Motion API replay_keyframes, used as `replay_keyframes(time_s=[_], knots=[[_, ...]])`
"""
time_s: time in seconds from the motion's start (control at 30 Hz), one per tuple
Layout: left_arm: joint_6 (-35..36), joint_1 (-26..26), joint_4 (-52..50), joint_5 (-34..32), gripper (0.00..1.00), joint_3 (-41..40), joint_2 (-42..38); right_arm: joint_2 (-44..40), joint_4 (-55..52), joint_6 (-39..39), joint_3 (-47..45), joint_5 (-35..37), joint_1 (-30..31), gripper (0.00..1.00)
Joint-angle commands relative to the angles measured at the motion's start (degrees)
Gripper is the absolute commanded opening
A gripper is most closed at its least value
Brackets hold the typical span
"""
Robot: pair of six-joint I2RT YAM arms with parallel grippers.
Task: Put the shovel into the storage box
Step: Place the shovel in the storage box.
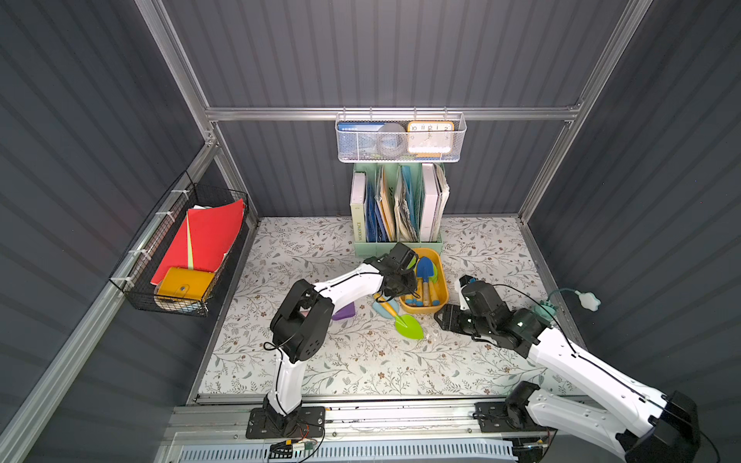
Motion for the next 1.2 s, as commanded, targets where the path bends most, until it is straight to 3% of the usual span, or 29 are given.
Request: replay_keyframes(time_s=[0.0, 0.37, 0.73, 1.03, 1.17], knots=[[-0.34, -0.35, 0.50, -1.59, 0.11, 0.39, 1.58, -0.24, 0.04, 0.45, -0.94, -0.25, -0.18, 0.54], [-1.28, -0.44, -0.20, -2.87, 0.17, 1.35, 2.76, -0.11, 1.12, 0.99, -1.59, -1.15, -0.22, 0.54], [-1.44, -0.88, -0.47, -3.82, 0.42, 1.70, 2.39, 0.03, 1.48, 1.07, -1.65, -1.48, -0.21, 0.54], [-1.52, -1.66, -1.11, -5.13, 0.37, 1.27, 1.20, 0.11, 1.56, 1.07, -1.50, -1.62, -0.22, 0.54], [-1.56, -2.00, -1.49, -6.37, 0.29, 1.48, 0.73, 0.72, 1.78, 1.07, -1.41, -2.40, -0.20, 0.54]])
